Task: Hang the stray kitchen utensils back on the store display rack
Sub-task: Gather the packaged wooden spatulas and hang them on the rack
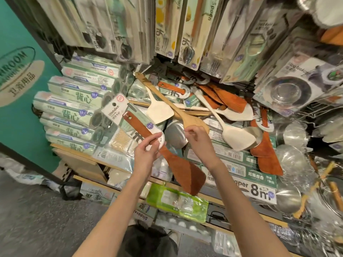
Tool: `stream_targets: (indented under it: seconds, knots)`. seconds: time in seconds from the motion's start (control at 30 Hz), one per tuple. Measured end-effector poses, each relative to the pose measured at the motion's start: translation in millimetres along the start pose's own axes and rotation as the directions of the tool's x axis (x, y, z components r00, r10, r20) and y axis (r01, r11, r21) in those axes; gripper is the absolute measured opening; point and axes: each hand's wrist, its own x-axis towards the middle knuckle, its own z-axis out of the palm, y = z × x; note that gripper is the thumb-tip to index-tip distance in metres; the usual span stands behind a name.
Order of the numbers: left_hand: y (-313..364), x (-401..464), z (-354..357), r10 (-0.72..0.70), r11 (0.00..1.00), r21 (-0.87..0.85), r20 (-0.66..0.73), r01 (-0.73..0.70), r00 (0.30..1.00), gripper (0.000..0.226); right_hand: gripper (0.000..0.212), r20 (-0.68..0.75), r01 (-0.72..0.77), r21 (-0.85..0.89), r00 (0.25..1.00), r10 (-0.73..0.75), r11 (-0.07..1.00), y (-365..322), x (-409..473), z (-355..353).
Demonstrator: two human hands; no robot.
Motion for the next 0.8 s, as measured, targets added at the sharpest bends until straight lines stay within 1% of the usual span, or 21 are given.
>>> stream_targets:
  seconds: [0.07, 0.13, 0.17, 0.23, 0.37, 0.47, 0.53, 0.6, 0.67, 0.73, 0.8]
  knots:
    - [4, 14, -14, -0.007, 1.0, -0.007, 0.006, 0.007, 1.0, 0.024, 0.016, -0.052, -0.06, -0.081, 0.997, 0.056, 0.995, -1, 24, 6]
    - [7, 27, -26, -0.019, 0.999, -0.028, 0.017, 0.02, 1.0, 0.028, 0.022, -0.091, -0.078, -0.222, 0.994, 0.059, 0.972, -7, 49, 17]
    - [9, 33, -31, -0.031, 0.999, -0.025, 0.024, 0.031, 0.999, 0.032, 0.024, -0.094, -0.074, -0.259, 0.994, 0.051, 0.963, -11, 60, 23]
    - [15, 44, -41, -0.031, 1.0, -0.001, 0.055, 0.031, 0.998, 0.039, 0.028, -0.078, -0.066, -0.259, 0.996, 0.047, 0.964, -20, 80, 33]
    - [25, 58, -57, -0.018, 0.997, 0.073, 0.112, 0.01, 0.994, 0.047, 0.042, -0.044, -0.043, -0.365, 0.999, 0.029, 0.93, -26, 102, 45]
    - [31, 66, -62, -0.054, 0.998, 0.02, 0.122, 0.052, 0.991, 0.057, 0.052, -0.055, -0.072, -0.439, 0.997, 0.054, 0.896, -27, 106, 49]
    - [35, 69, -62, -0.043, 0.999, 0.007, 0.138, 0.043, 0.99, 0.061, 0.054, -0.066, -0.089, -0.509, 0.996, 0.064, 0.856, -28, 107, 48]
    - [38, 69, -63, -0.025, 1.0, 0.008, 0.147, 0.024, 0.989, 0.061, 0.052, -0.08, -0.141, -0.505, 0.99, 0.116, 0.852, -31, 107, 46]
    - [39, 68, -64, -0.024, 0.999, -0.025, 0.149, 0.028, 0.988, 0.06, 0.044, -0.108, -0.18, -0.506, 0.984, 0.144, 0.844, -34, 105, 41]
    - [41, 66, -66, -0.045, 0.997, -0.062, 0.14, 0.054, 0.989, 0.06, 0.039, -0.118, -0.178, -0.522, 0.984, 0.136, 0.834, -39, 98, 37]
    - [45, 63, -65, -0.066, 0.992, -0.095, 0.129, 0.078, 0.989, 0.059, 0.031, -0.087, -0.15, -0.484, 0.989, 0.123, 0.862, -46, 86, 31]
